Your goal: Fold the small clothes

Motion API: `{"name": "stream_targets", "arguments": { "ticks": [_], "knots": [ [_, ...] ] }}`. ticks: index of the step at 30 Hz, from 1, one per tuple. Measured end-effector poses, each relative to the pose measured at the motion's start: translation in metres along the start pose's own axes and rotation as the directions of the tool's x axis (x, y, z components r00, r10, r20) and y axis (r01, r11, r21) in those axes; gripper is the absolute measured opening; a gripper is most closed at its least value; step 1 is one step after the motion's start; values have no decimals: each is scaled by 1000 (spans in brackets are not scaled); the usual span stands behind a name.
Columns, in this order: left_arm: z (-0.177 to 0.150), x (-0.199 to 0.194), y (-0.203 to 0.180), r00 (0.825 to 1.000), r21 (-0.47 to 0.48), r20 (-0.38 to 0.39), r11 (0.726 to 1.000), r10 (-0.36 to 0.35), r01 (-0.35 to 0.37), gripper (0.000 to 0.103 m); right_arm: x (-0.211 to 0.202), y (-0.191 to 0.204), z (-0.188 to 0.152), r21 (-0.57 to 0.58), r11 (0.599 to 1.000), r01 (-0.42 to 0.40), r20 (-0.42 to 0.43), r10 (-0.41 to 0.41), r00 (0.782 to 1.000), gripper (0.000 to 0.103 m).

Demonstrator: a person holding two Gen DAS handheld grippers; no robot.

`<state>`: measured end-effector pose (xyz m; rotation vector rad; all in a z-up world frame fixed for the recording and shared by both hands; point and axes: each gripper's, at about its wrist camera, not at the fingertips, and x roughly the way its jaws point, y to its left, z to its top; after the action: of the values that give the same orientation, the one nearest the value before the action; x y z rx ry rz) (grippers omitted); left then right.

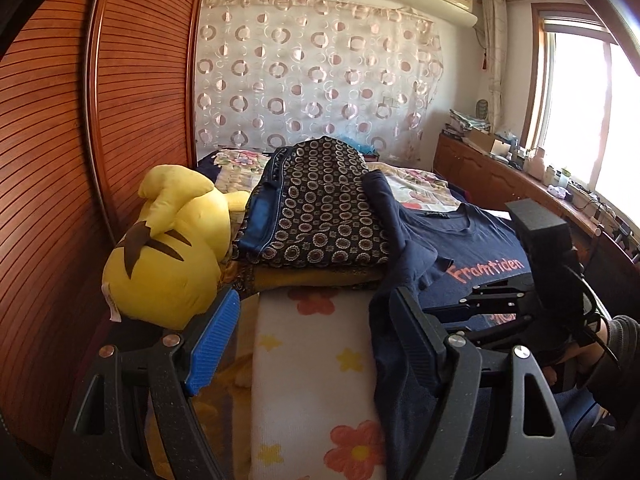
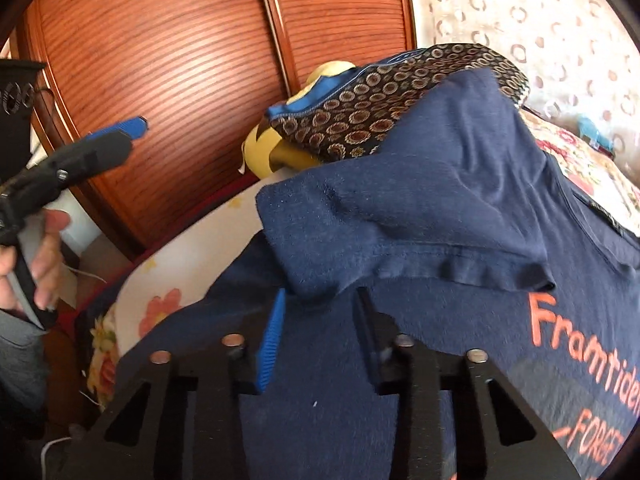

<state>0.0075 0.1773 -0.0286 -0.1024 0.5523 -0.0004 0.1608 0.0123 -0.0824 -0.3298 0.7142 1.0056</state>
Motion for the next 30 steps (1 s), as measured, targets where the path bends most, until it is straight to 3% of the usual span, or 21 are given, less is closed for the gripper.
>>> {"name": "stream_targets", "arguments": {
  "ticks": [3,5,8,15,20,22,30],
  "knots": [
    [-2,2,1,1000,-5,-4,1000,-5,5,78,16,-6,4,6,1000,-28,-10,28,1000,10],
    [-2,2,0,1000,-5,-5,1000,-7,7,78,17,-10,3,7,999,-39,2,39,999,5],
    [-3,3,-2,1000,-2,-8,1000,-8,8,78,6,-17,4,2,999,-42,24,42,999,4],
    [-2,5,-12,1000,15,-12,1000,-17,17,78,-73,-16,-8,-34,999,-3,98,6,995,4],
    [2,11,-19,999,23,-13,999,-35,36,78,-96,-27,-19,-35,997,73,93,-70,993,4],
    [5,15,-22,999,35,-16,999,-37,37,78,-100,-30,-24,-32,993,114,88,-111,990,17],
    [28,39,-36,998,60,-27,996,-64,65,78,-96,-61,-15,68,984,164,99,-170,980,35]
  ]
}}
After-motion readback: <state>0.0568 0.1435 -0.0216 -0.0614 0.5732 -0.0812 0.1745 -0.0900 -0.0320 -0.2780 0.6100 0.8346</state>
